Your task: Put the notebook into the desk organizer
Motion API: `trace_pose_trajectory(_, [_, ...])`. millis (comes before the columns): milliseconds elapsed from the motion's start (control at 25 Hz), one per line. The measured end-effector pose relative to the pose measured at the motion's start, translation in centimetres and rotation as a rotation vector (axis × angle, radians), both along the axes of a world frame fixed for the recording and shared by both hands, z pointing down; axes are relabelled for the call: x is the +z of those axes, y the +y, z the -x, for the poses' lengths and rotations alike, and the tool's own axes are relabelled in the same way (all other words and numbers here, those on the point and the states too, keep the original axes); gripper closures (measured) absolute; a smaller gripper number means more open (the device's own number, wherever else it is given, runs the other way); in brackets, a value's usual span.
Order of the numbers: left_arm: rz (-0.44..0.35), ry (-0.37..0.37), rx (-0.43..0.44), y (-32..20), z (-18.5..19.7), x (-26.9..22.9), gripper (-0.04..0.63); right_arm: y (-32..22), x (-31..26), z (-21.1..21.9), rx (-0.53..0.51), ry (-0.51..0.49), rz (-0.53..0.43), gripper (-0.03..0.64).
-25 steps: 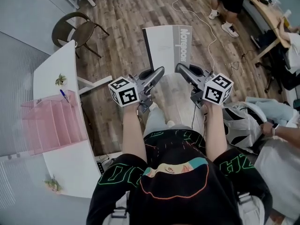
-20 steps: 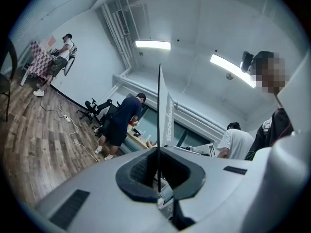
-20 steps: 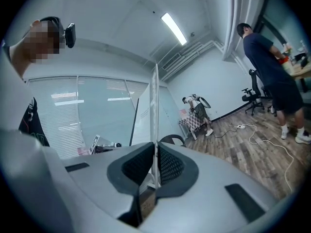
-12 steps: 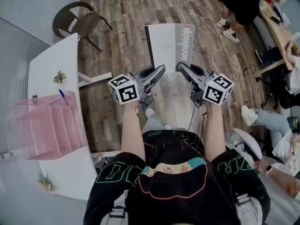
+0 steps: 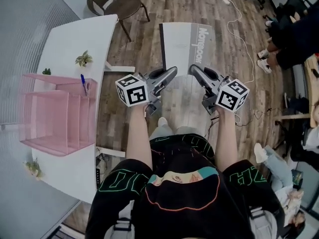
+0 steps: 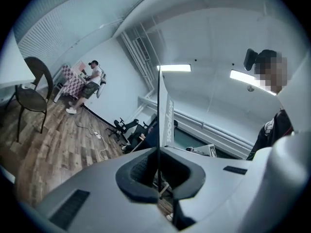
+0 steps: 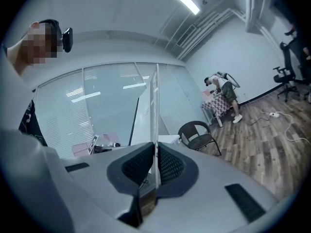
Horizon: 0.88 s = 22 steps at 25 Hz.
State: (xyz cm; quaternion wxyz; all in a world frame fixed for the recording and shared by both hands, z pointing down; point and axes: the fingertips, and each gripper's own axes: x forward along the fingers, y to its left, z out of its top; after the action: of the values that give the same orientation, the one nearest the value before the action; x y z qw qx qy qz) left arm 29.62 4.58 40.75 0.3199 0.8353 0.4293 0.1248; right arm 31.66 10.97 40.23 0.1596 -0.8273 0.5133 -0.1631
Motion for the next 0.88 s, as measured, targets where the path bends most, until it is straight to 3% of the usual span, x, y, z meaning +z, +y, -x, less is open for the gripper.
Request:
trace_pose_trajectory(400, [0.006,-0.035,-0.441,-13.8,2.8,0.4,0.592,-15.3,0.6,0.3,-0.445,-0.026,0.008,0.600])
trace_pose_trajectory(880, [0.066,-0.115,-0.922,-17.7,10.9,4.0,0.592,-22.1,4.4,6.6,-0.917,-0.114,0.069,0.600])
